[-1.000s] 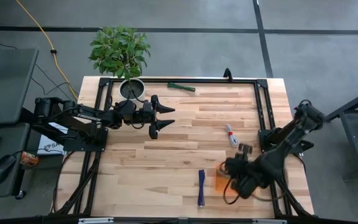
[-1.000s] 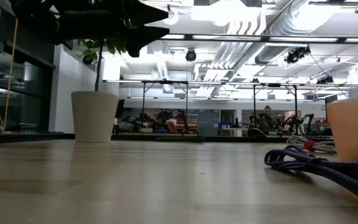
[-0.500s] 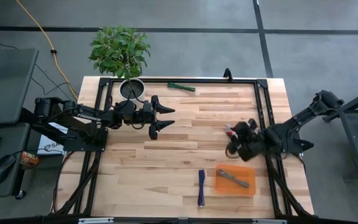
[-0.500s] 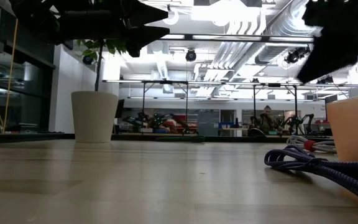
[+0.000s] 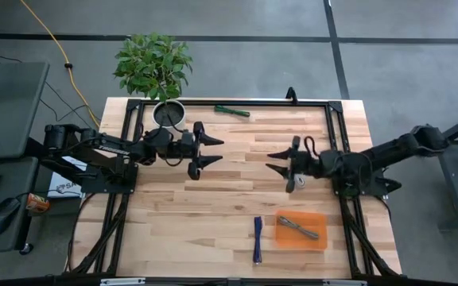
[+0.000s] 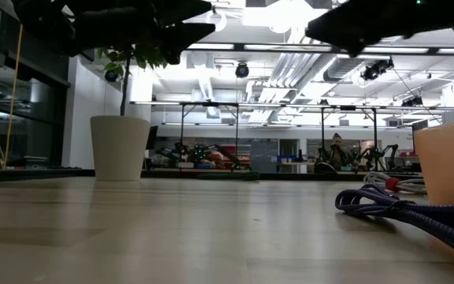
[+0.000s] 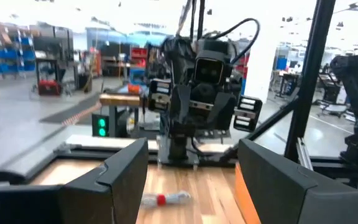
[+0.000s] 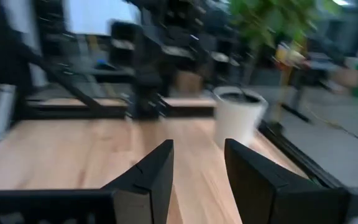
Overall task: Pick and place USB-C Cables
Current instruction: Put the white charger cable into the orange bin
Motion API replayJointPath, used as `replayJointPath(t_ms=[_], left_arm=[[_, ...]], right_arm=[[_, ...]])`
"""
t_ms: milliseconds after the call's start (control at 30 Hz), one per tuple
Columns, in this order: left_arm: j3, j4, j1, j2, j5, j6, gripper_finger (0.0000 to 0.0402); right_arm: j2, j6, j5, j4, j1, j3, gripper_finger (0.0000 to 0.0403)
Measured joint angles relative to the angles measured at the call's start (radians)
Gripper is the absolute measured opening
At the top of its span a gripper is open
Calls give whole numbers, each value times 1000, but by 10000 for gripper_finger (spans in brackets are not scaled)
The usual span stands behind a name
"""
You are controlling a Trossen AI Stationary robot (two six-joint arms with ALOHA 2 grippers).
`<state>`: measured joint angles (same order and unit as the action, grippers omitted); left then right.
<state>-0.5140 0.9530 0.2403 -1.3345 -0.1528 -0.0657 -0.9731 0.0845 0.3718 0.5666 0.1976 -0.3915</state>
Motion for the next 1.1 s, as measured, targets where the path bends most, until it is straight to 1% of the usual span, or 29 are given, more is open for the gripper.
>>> replayJointPath(t_ms=[67, 133, 200, 267, 333, 433, 533, 800, 867, 933, 967, 1000, 1033, 1100], left_arm=[[0, 10, 0, 0, 1, -2, 229], [0, 15, 0, 0, 5, -10, 229], [0, 8, -5, 0, 7, -10, 229], [0, 3, -11, 0, 7, -10, 229], [0, -9, -21, 0, 7, -10, 229], [0, -13, -34, 0, 7, -10, 229], [0, -13, -41, 0, 8, -10, 229], [0, -13, -41, 0, 10, -10, 229], [0, -13, -41, 0, 10, -10, 229], [0, -13, -41, 0, 10, -10, 229], [0, -13, -41, 0, 10, -11, 229], [0, -13, -41, 0, 10, -15, 229], [0, -13, -41, 0, 10, -21, 229], [0, -13, -41, 0, 10, -34, 229]], right_arm=[[-1, 6, -132, 16, -60, 0, 134], [-1, 4, -239, 22, -112, 0, 134], [-1, 3, -314, 25, -154, 0, 134], [-1, 3, -356, 30, -183, 0, 134], [-1, 6, -362, 34, -200, 0, 134], [-1, 19, -341, 36, -218, 0, 134], [-1, -4, -320, 37, -220, 0, 134], [-1, 6, -320, 33, -220, 0, 134], [-1, -25, -320, 29, -217, 0, 134], [-1, -94, -300, 16, -217, 0, 134], [-1, -136, -279, -5, -216, -1, 134], [2, -179, -255, -63, -217, -10, 134], [7, -214, -237, -160, -217, -33, 134], [8, -288, -185, -430, -217, -111, 134]])
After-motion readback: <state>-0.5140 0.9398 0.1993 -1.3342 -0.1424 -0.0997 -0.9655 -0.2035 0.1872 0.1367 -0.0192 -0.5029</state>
